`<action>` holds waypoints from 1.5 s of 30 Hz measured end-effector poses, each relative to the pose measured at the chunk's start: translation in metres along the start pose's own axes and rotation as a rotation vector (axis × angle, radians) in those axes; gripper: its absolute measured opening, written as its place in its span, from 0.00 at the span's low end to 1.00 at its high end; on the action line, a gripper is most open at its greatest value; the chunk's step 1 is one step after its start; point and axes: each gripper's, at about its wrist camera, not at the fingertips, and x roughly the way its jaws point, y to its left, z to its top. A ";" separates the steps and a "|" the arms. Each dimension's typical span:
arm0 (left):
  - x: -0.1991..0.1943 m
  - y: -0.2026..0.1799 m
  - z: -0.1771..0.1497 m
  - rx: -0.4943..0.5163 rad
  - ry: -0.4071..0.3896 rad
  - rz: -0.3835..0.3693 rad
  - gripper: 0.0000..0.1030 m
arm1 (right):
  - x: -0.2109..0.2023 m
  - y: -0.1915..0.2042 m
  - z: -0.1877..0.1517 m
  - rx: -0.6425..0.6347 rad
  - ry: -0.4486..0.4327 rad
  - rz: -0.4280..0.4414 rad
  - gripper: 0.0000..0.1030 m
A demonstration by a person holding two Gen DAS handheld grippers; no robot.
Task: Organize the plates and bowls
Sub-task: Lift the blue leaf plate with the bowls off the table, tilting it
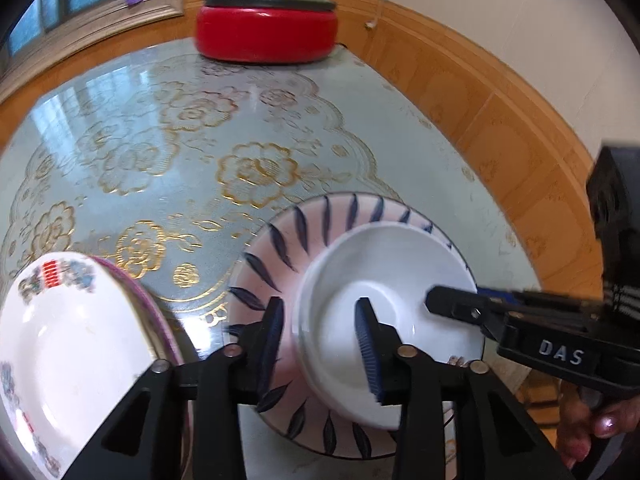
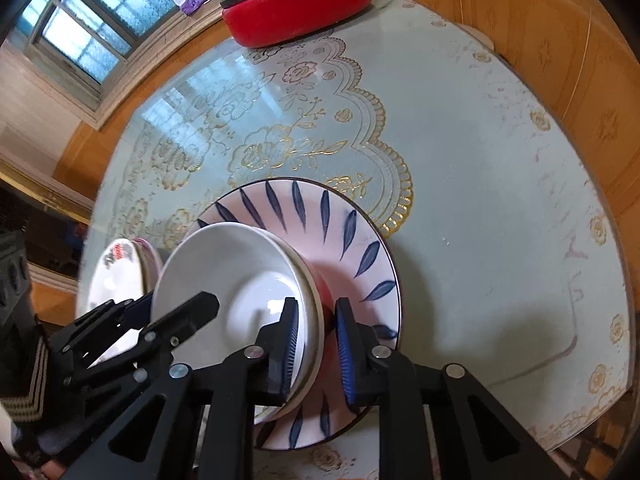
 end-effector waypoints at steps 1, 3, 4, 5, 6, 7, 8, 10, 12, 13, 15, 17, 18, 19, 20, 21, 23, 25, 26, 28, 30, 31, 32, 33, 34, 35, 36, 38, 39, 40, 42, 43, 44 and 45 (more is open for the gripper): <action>-0.008 0.004 0.001 -0.016 -0.027 0.004 0.55 | -0.004 -0.003 0.000 0.015 -0.003 0.025 0.21; -0.022 0.012 0.004 -0.040 -0.086 0.030 0.64 | -0.015 -0.007 0.000 0.027 -0.032 0.053 0.21; -0.027 0.014 0.004 -0.048 -0.104 0.042 0.64 | -0.022 -0.009 0.001 0.027 -0.052 0.059 0.22; -0.031 0.017 0.005 -0.058 -0.117 0.050 0.64 | -0.027 -0.011 0.001 0.030 -0.070 0.063 0.23; -0.034 0.021 0.006 -0.068 -0.126 0.055 0.64 | -0.034 -0.015 0.002 0.042 -0.090 0.067 0.23; -0.037 0.024 0.007 -0.080 -0.133 0.060 0.64 | -0.037 -0.017 0.002 0.054 -0.099 0.066 0.24; -0.038 0.028 0.006 -0.088 -0.135 0.068 0.64 | -0.040 -0.020 0.003 0.065 -0.106 0.065 0.24; -0.037 0.033 0.005 -0.096 -0.123 0.085 0.64 | -0.045 -0.026 0.004 0.084 -0.119 0.060 0.25; -0.034 0.037 0.001 -0.104 -0.103 0.082 0.64 | -0.046 -0.031 0.004 0.092 -0.125 0.046 0.27; -0.033 0.038 -0.001 -0.107 -0.092 0.075 0.64 | -0.046 -0.033 0.004 0.098 -0.126 0.035 0.30; -0.031 0.038 -0.006 -0.103 -0.078 0.058 0.64 | -0.042 -0.038 0.003 0.106 -0.121 0.018 0.31; -0.030 0.038 -0.009 -0.090 -0.067 0.054 0.62 | -0.035 -0.041 0.002 0.109 -0.115 0.007 0.31; -0.030 0.036 -0.010 -0.081 -0.065 0.059 0.61 | -0.031 -0.044 0.002 0.116 -0.105 -0.001 0.31; -0.029 0.034 -0.011 -0.075 -0.064 0.062 0.60 | -0.027 -0.046 0.001 0.121 -0.097 0.000 0.31; -0.030 0.033 -0.012 -0.071 -0.063 0.064 0.58 | -0.023 -0.048 0.000 0.122 -0.088 0.008 0.31; -0.031 0.033 -0.014 -0.068 -0.061 0.066 0.55 | -0.021 -0.051 -0.002 0.119 -0.082 0.013 0.31; -0.030 0.033 -0.014 -0.064 -0.057 0.073 0.54 | -0.016 -0.051 -0.003 0.110 -0.073 0.020 0.31; -0.028 0.033 -0.016 -0.065 -0.047 0.073 0.48 | -0.010 -0.051 -0.004 0.103 -0.061 0.047 0.31; -0.027 0.033 -0.017 -0.065 -0.040 0.074 0.46 | -0.007 -0.052 -0.003 0.105 -0.053 0.059 0.29; -0.026 0.032 -0.018 -0.063 -0.029 0.070 0.39 | -0.002 -0.054 -0.004 0.106 -0.037 0.075 0.25; -0.024 0.030 -0.020 -0.056 -0.019 0.068 0.39 | 0.005 -0.057 -0.005 0.113 -0.019 0.092 0.21; -0.023 0.028 -0.020 -0.051 -0.014 0.068 0.38 | 0.008 -0.056 -0.005 0.112 -0.012 0.101 0.17; -0.023 0.027 -0.021 -0.048 -0.010 0.067 0.38 | 0.011 -0.056 -0.006 0.109 -0.004 0.107 0.16; -0.021 0.027 -0.021 -0.047 -0.004 0.068 0.38 | 0.013 -0.057 -0.006 0.108 0.005 0.107 0.16; -0.020 0.026 -0.022 -0.048 0.002 0.067 0.37 | 0.016 -0.058 -0.007 0.111 0.011 0.108 0.15; -0.018 0.026 -0.022 -0.048 0.007 0.065 0.37 | 0.018 -0.058 -0.006 0.114 0.018 0.111 0.13; -0.017 0.025 -0.022 -0.048 0.011 0.064 0.36 | 0.021 -0.061 -0.008 0.117 0.027 0.116 0.13; -0.016 0.024 -0.022 -0.048 0.016 0.068 0.35 | 0.024 -0.063 -0.008 0.120 0.037 0.110 0.12; -0.015 0.024 -0.022 -0.049 0.016 0.070 0.35 | 0.026 -0.063 -0.009 0.119 0.044 0.116 0.12; -0.014 0.025 -0.022 -0.052 0.020 0.070 0.35 | 0.027 -0.063 -0.009 0.117 0.047 0.117 0.11; -0.011 0.026 -0.021 -0.059 0.028 0.072 0.35 | 0.028 -0.064 -0.008 0.115 0.047 0.121 0.11; -0.010 0.026 -0.020 -0.059 0.029 0.075 0.35 | 0.029 -0.065 -0.008 0.117 0.048 0.126 0.11; -0.009 0.025 -0.020 -0.058 0.031 0.079 0.34 | 0.030 -0.065 -0.008 0.117 0.048 0.128 0.11; -0.009 0.024 -0.019 -0.056 0.025 0.077 0.31 | 0.030 -0.065 -0.008 0.111 0.047 0.128 0.11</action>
